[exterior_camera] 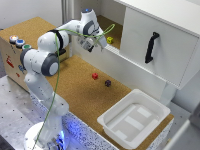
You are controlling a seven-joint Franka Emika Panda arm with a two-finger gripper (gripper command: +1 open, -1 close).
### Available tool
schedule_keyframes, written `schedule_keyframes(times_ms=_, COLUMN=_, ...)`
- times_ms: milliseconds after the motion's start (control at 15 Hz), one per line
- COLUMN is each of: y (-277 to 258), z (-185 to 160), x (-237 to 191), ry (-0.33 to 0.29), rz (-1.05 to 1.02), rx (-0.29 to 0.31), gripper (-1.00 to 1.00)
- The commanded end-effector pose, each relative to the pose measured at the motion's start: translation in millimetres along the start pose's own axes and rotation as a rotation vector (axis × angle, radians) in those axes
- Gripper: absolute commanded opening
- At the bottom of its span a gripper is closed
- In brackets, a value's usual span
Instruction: Pick up the pink block
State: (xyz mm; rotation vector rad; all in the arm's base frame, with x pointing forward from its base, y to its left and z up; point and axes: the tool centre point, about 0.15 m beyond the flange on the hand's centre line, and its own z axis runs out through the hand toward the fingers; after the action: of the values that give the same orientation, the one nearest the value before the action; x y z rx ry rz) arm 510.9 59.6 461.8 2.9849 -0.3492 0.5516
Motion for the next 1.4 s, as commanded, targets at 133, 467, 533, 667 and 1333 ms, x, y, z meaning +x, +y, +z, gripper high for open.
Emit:
schedule_keyframes(times_ms=133, y=5, z=5, x=-8, ry=0.021, rz=0.010, rx=0.044, gripper=1.00)
schedule_keyframes(times_ms=467, y=-18, z=20, x=-32, ry=-0.074, rz=0.035, rx=-0.085, gripper=1.00)
schedule_keyframes(times_ms=533, y=-18, z=29, x=-51, ry=-0.113, rz=0.051, rx=-0.083, gripper=1.00)
schedule_keyframes(times_ms=667, y=-15, z=47, x=-87, ry=-0.188, rz=0.071, rx=-0.093, gripper=1.00)
schedule_keyframes(times_ms=1333, y=16, z=149, x=-157, ry=-0.233, rz=-0.031, rx=0.103, gripper=1.00)
